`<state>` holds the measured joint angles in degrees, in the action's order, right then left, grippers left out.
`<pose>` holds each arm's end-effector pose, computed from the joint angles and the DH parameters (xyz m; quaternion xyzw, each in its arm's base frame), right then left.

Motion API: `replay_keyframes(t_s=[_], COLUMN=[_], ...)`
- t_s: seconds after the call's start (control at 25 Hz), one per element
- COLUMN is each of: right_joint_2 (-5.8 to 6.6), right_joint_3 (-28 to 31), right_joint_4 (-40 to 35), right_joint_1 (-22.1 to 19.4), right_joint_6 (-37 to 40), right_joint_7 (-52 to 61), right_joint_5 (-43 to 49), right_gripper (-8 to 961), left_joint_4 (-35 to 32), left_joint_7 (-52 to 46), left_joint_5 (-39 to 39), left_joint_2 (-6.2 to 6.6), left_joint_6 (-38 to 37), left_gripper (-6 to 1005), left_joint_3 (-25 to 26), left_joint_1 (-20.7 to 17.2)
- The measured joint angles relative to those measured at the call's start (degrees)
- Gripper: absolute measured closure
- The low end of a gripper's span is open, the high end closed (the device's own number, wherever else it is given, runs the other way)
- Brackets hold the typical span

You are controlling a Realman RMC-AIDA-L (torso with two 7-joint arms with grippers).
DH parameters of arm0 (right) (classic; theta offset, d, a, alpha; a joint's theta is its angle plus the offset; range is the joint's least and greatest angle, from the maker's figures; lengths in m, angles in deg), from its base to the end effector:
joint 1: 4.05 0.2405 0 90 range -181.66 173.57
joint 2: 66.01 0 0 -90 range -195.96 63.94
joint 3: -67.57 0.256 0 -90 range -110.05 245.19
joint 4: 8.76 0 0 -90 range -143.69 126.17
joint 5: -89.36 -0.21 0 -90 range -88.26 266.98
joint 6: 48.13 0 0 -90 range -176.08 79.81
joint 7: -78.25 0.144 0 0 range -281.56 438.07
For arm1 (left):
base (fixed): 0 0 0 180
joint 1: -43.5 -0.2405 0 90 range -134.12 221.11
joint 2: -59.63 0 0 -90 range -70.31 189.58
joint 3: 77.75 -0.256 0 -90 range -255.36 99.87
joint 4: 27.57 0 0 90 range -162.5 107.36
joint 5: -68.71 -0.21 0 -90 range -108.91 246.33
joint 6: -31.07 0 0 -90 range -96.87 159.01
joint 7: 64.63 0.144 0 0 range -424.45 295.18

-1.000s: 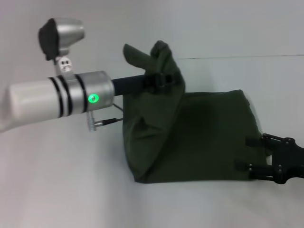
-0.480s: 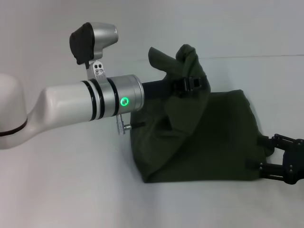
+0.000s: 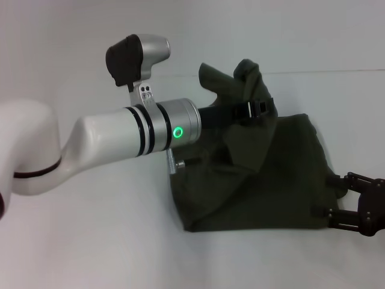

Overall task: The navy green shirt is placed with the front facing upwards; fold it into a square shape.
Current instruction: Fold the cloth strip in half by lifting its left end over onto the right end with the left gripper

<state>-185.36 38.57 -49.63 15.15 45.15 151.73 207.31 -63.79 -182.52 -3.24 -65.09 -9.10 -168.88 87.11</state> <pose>0.3275 0.2733 0.0268 -0.9117 0.2622 0.2407 0.2053 -0.1125 0.3980 -0.1187 -0.8285 -0.4610 -0.2940 0.1211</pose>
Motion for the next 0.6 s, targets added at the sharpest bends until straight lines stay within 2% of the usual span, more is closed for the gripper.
replay_keyframes(t_s=[0.16, 0.48, 0.6], right_joint_2=[0.18, 0.31, 0.37], right_joint_3=[0.0, 0.0, 0.0], right_joint_4=[0.0, 0.0, -0.3], right_joint_1=[-0.2, -0.1, -0.1], right_joint_6=[0.0, 0.0, 0.5], right_joint_7=[0.0, 0.0, 0.0], right_joint_5=[0.0, 0.0, 0.0], right_gripper=[69, 70, 70], left_joint_4=[2.5, 3.5, 3.6], left_joint_7=[0.3, 0.3, 0.6], left_joint_5=[3.9, 10.8, 12.0], left_joint_2=[0.0, 0.0, 0.0], left_joint_6=[1.9, 3.1, 3.3], left_gripper=[913, 900, 808], left_joint_3=[-2.6, -4.5, -5.0], left_joint_1=[1.2, 1.6, 2.0])
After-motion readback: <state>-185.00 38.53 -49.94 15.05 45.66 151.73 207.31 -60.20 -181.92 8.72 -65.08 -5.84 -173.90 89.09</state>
